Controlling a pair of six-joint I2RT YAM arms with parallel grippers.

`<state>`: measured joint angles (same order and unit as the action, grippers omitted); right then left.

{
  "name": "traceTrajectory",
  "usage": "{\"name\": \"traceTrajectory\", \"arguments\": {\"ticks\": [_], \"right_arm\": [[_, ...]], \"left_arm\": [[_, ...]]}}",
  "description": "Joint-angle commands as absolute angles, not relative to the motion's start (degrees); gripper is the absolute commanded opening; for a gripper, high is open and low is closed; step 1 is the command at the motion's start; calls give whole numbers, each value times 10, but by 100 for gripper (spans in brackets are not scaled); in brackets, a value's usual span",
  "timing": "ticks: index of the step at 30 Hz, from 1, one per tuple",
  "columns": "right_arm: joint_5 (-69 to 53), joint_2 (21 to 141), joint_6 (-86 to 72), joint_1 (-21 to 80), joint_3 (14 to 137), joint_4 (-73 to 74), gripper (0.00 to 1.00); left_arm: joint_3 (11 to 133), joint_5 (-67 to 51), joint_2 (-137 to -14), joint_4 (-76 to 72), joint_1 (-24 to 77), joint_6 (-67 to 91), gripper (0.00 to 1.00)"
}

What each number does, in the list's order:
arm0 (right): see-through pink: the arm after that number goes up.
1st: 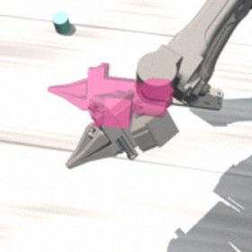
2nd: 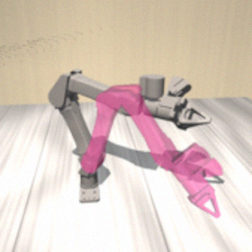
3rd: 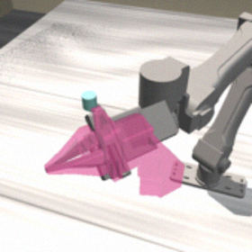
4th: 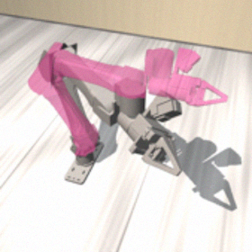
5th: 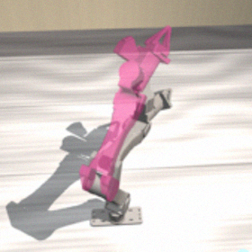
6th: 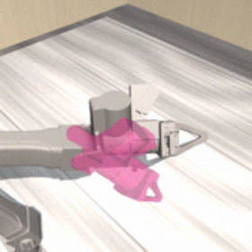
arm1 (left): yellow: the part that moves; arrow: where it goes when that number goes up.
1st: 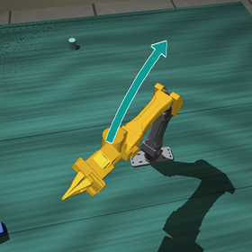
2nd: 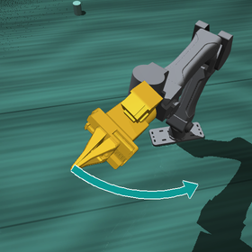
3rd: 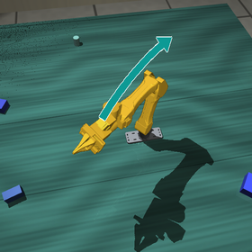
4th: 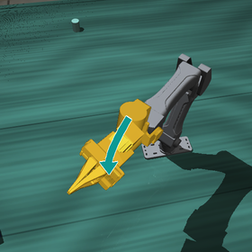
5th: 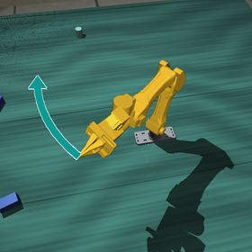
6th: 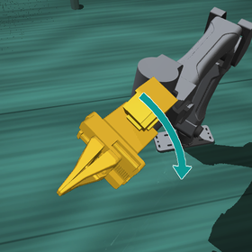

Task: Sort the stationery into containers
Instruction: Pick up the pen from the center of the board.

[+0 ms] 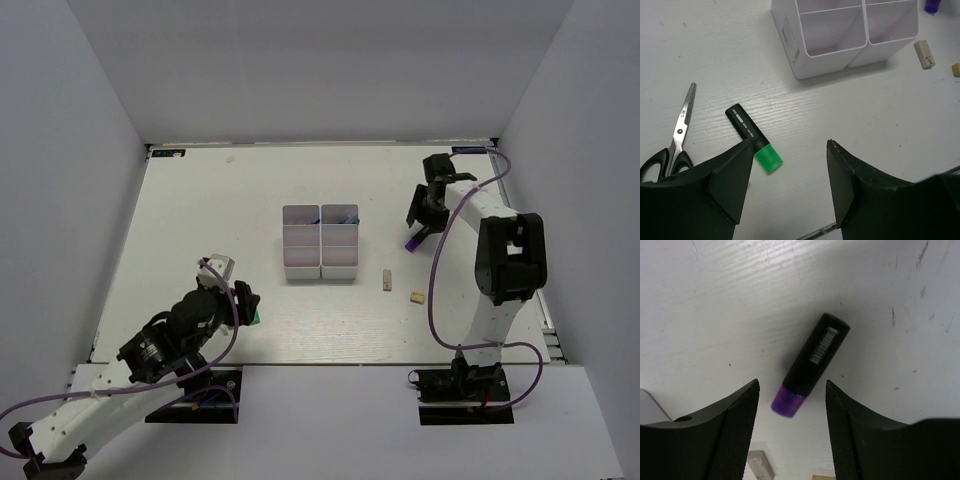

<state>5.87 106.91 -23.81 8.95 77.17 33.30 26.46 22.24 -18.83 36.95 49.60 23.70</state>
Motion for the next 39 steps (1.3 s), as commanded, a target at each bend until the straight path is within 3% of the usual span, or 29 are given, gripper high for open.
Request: {"name": "traceTrajectory", "arguments": {"ticks": [1, 19, 22, 26, 29, 39], "right_arm": [[147, 1103, -279, 111, 824, 357, 58], [108, 1165, -315, 107, 767, 340, 52], [101, 1172, -317, 106, 745, 328, 42], [79, 1169, -319, 104, 729, 313, 14], [66, 1160, -316, 100, 730, 320, 1], [-113, 985, -169, 114, 690, 199, 0]], "left_arm": [[275, 247, -181, 404, 495, 260, 70], [272, 248, -202, 405, 496, 263, 70], [272, 247, -203, 406, 496, 264, 70], [271, 249, -200, 406, 497, 264, 70], [272, 250, -201, 408, 495, 265, 70], [273, 256, -227, 407, 497, 266, 70]]}}
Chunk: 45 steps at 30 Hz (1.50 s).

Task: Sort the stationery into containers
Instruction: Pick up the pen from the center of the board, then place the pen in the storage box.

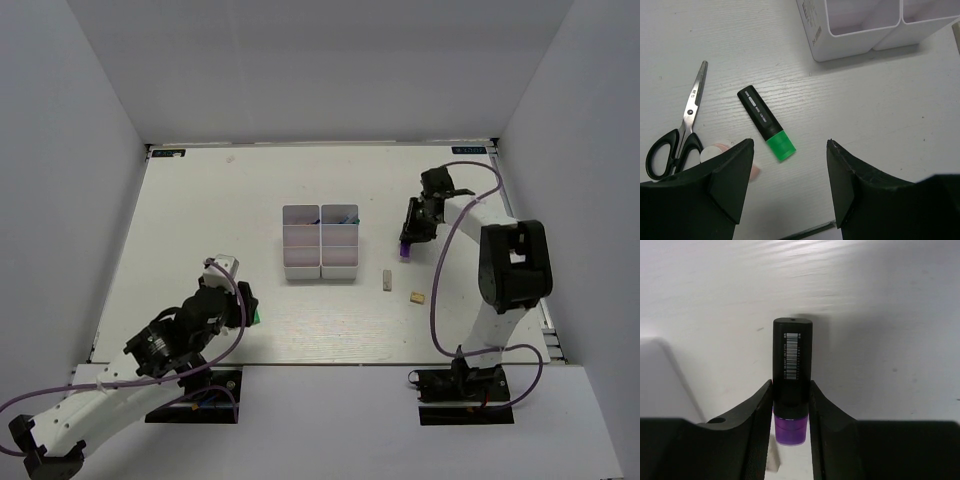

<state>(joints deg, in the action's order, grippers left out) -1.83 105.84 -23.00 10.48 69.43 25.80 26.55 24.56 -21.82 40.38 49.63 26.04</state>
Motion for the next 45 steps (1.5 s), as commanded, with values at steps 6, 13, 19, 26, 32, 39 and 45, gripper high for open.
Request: {"name": "traceTrajectory", "arguments": {"ticks": [6, 13, 19, 26, 32, 39, 45], "right_arm": [[-187, 892, -77, 150, 687, 142, 0], [-377, 808, 114, 208, 604, 22, 0], [-512, 823, 254, 245, 628, 50, 0], [-558, 857, 327, 272, 606, -42, 0], [-555, 906, 344, 279, 594, -116, 0], [-502, 962, 373, 277, 604, -131, 0], [-482, 966, 387, 276, 605, -109, 27]], "left_arm": [[267, 258, -252, 403, 496, 271, 70], [271, 260, -273, 405, 497, 271, 70], [271, 267, -284, 408, 497, 274, 70], [269, 267, -304, 407, 497, 283, 70], [268, 265, -307, 407, 496, 283, 70], [265, 269, -302, 405, 497, 285, 70], [265, 277, -308, 408, 497, 288, 70]]}}
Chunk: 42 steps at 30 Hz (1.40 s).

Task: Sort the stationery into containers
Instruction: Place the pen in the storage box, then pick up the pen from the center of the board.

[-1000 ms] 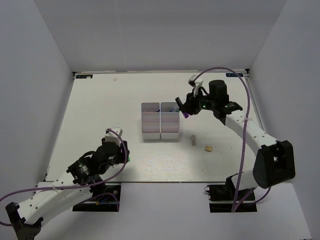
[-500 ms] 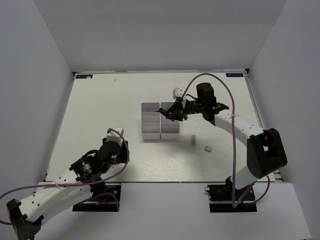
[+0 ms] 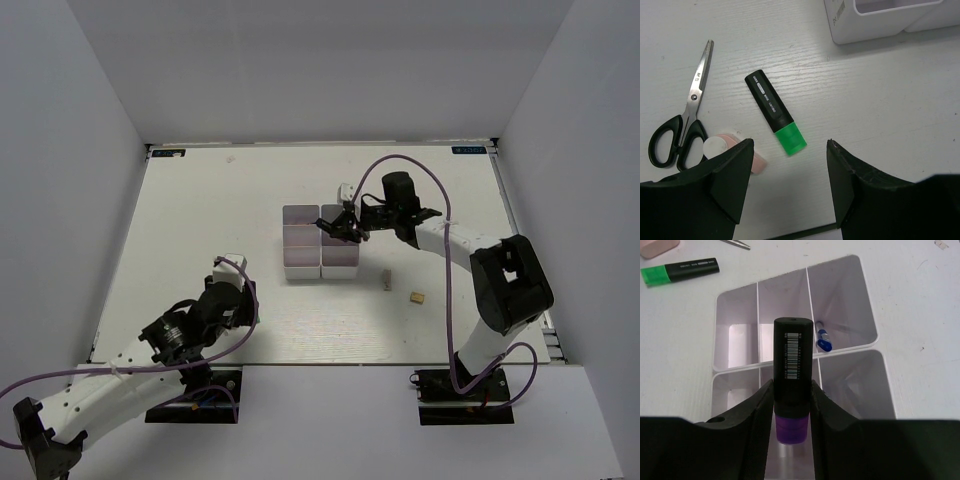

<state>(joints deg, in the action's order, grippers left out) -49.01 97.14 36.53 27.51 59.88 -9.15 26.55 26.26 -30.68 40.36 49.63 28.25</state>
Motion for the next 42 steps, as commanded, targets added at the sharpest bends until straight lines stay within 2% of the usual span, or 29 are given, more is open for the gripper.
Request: {"name": "traceTrajectory", "arguments": {"ticks": [1, 2, 5, 9, 10, 11, 13, 14, 15, 17, 20, 21, 22, 23, 27, 28, 31, 35, 42], "right_arm": [[-480, 966, 388, 278, 605, -104, 35], [-481, 963, 395, 278, 603, -98, 44], [-486, 953, 396, 279, 597, -90, 54], [-489, 941, 398, 279, 592, -76, 55], [-489, 937, 397, 279, 591, -76, 55], [-489, 934, 396, 278, 589, -76, 55], [-488, 917, 368, 277, 586, -79, 47], [-489, 905, 353, 277, 585, -82, 36], [-473, 897, 321, 279, 587, -80, 3], [-445, 869, 232, 280, 598, -53, 0], [-410, 837, 157, 277, 637, 26, 0], [-406, 829, 150, 277, 642, 39, 22], [-394, 813, 139, 275, 644, 92, 90], [-386, 796, 135, 273, 644, 107, 91], [-392, 738, 134, 263, 609, 185, 91], [-388, 732, 134, 262, 607, 212, 85], [-388, 715, 133, 250, 590, 253, 61], [-374, 663, 121, 239, 520, 206, 59], [-395, 657, 97, 220, 497, 201, 59]], "left_arm": [[265, 283, -311, 406, 496, 293, 70], [266, 286, -318, 411, 497, 295, 70], [269, 300, -329, 417, 496, 309, 70], [277, 323, -349, 444, 497, 343, 69], [279, 334, -354, 447, 497, 349, 67], [284, 344, -358, 453, 497, 368, 60], [287, 354, -370, 463, 497, 380, 49], [293, 354, -374, 458, 497, 382, 40], [299, 356, -387, 458, 497, 381, 34], [315, 361, -418, 449, 497, 381, 28], [356, 359, -499, 451, 483, 398, 28], [368, 357, -514, 453, 466, 407, 33], [373, 351, -551, 456, 458, 417, 40], [376, 339, -562, 458, 450, 424, 44], [368, 254, -606, 418, 377, 456, 48], [365, 231, -619, 404, 367, 459, 50], [348, 187, -644, 368, 337, 461, 51], [345, 164, -678, 317, 323, 457, 51], [363, 158, -733, 308, 316, 460, 51]]}}
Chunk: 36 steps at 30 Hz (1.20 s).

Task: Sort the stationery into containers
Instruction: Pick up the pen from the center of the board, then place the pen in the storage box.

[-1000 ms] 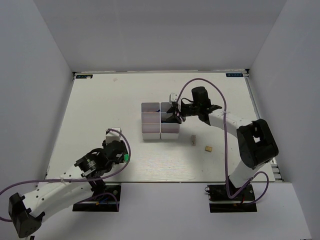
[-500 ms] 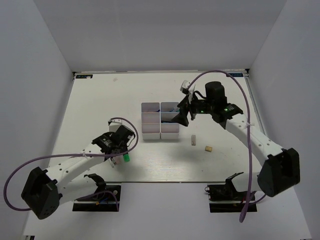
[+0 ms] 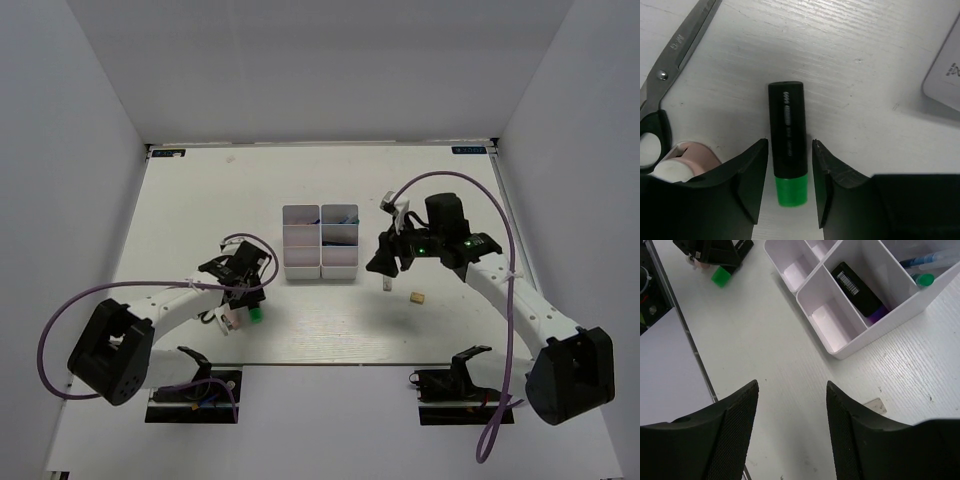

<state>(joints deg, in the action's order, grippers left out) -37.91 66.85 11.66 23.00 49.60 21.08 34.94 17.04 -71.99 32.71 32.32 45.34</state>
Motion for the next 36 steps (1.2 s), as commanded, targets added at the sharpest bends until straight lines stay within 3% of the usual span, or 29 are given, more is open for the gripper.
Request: {"name": "traceTrajectory", "arguments": {"ticks": [1, 9, 14, 17, 20, 27, 36], "right_arm": [[-396, 655, 96, 220, 497, 201, 60], [-416, 638, 83, 198, 488, 196, 64], [-422, 635, 77, 182, 485, 198, 64], [-426, 626, 77, 171, 480, 202, 68], [-426, 616, 84, 163, 472, 208, 80], [-417, 600, 88, 145, 467, 211, 75], [-410, 606, 92, 126, 458, 207, 75]], "left_arm": [[364, 159, -741, 311, 313, 461, 51], [341, 159, -769, 302, 294, 458, 49], [347, 149, -765, 300, 300, 447, 12], [385, 162, -733, 314, 322, 426, 0], [436, 177, -696, 343, 365, 393, 0], [560, 203, -649, 317, 498, 302, 0], [577, 20, -760, -23, 521, 13, 0]]}}
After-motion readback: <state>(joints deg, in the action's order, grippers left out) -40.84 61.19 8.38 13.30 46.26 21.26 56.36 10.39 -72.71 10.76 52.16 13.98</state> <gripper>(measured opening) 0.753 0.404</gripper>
